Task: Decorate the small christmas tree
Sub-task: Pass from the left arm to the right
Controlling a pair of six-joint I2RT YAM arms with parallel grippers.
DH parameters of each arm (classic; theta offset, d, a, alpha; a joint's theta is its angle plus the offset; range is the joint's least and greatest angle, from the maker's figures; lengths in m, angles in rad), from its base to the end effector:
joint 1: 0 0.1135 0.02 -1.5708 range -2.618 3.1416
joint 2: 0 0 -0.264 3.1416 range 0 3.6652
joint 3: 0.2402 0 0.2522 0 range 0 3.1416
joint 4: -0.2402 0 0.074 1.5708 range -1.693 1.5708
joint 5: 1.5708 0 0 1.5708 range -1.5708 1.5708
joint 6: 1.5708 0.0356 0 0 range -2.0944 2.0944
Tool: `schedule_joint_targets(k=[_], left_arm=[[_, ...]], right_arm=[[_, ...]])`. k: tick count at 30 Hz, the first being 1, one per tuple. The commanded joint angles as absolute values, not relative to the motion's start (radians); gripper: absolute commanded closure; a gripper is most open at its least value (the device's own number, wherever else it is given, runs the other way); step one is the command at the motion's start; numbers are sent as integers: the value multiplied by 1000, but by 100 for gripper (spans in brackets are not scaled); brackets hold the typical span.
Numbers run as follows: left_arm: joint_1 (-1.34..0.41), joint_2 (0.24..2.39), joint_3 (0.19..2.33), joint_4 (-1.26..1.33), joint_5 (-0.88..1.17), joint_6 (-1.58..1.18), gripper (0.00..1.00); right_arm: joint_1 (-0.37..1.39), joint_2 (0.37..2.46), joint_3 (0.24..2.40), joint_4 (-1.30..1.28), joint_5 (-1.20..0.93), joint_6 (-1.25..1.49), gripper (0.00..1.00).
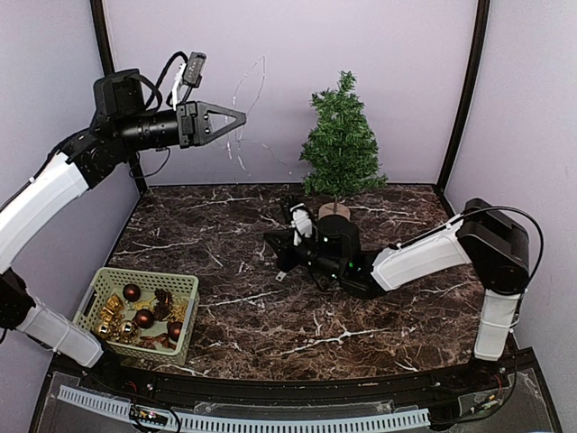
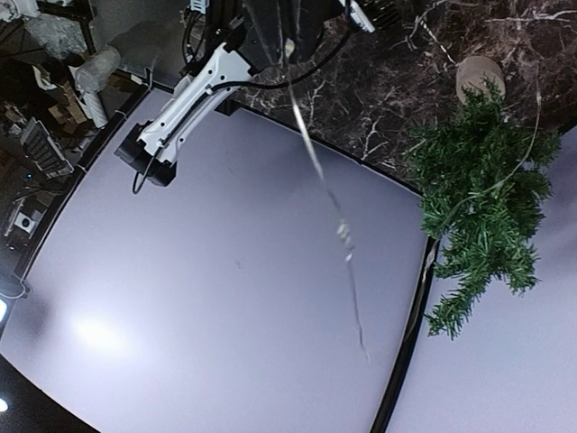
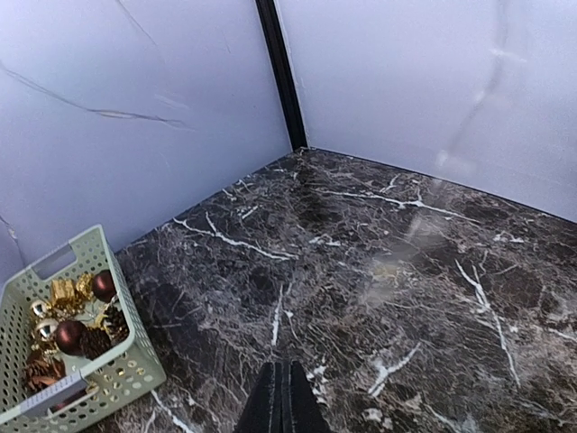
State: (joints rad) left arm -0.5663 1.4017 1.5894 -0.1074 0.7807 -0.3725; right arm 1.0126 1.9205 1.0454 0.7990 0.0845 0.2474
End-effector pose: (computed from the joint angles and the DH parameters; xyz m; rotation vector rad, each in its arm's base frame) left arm 0.2431 -0.1842 0.4864 0.8237 1.4508 -1.3061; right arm 0.2264 0.3569 0.2036 -0.5804 1.6230 0.8814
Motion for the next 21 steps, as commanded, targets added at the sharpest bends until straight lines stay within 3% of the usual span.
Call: schedule_joint_targets(k=[1,6,10,14,18,21], left_arm=[[-530,1276,1458,-132,584,-270,97],[-436,1174,1191,-65,470,-355,89],[-400,1123,1107,-173,310,-350,86],[-396,1088,1105,-341,169,-287,48],[-396,1069,1170,-491,48,-182,26],[-397,1078,1241,-511,157,-48,19]], right_arm=[[1018,1785,960,793,119,256,100],[1029,1611,904,562,52,264,100],[1037,1473,861,411,65,278,100],[1038,1376,882,262,97,282,100],[1038,1319,951,135,88,280,100],[1038,1289,1002,74,20,268,100]])
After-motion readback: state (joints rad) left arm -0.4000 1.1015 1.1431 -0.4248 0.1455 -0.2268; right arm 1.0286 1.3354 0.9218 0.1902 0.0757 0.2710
